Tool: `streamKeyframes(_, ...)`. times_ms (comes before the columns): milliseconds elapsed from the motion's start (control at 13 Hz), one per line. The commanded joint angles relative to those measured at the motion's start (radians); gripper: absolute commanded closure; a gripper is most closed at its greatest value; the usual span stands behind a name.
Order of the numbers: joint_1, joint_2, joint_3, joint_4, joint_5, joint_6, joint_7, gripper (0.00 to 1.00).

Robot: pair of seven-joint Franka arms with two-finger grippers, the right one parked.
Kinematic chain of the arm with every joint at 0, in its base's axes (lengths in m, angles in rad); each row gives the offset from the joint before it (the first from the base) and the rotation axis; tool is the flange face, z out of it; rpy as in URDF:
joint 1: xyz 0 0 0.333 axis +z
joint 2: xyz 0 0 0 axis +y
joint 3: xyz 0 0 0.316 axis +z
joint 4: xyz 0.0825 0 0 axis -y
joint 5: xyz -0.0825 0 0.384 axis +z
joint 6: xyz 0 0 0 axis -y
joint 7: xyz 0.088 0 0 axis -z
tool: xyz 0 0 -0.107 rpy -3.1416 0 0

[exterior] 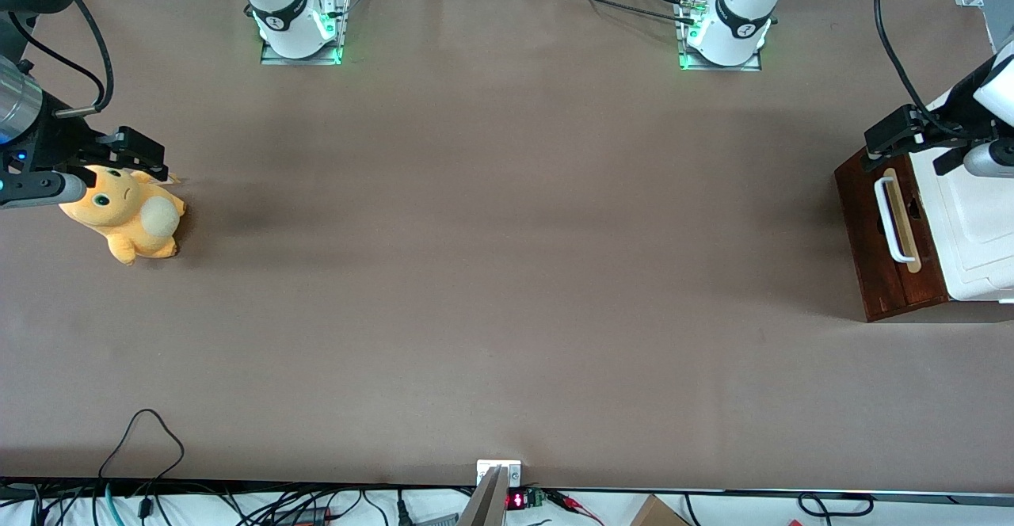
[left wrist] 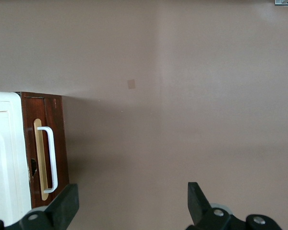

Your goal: Open lower drawer with left arm only

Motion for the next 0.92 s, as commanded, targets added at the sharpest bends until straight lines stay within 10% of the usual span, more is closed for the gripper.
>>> streamKeyframes(0, 0.004, 0.011, -0.006, 0.022, 0.014, -0.016, 0.011, 0.0)
streamKeyframes(843, -0.009, 0.015, -0.01, 0.021, 0.055, -0.026, -0.005, 0.0)
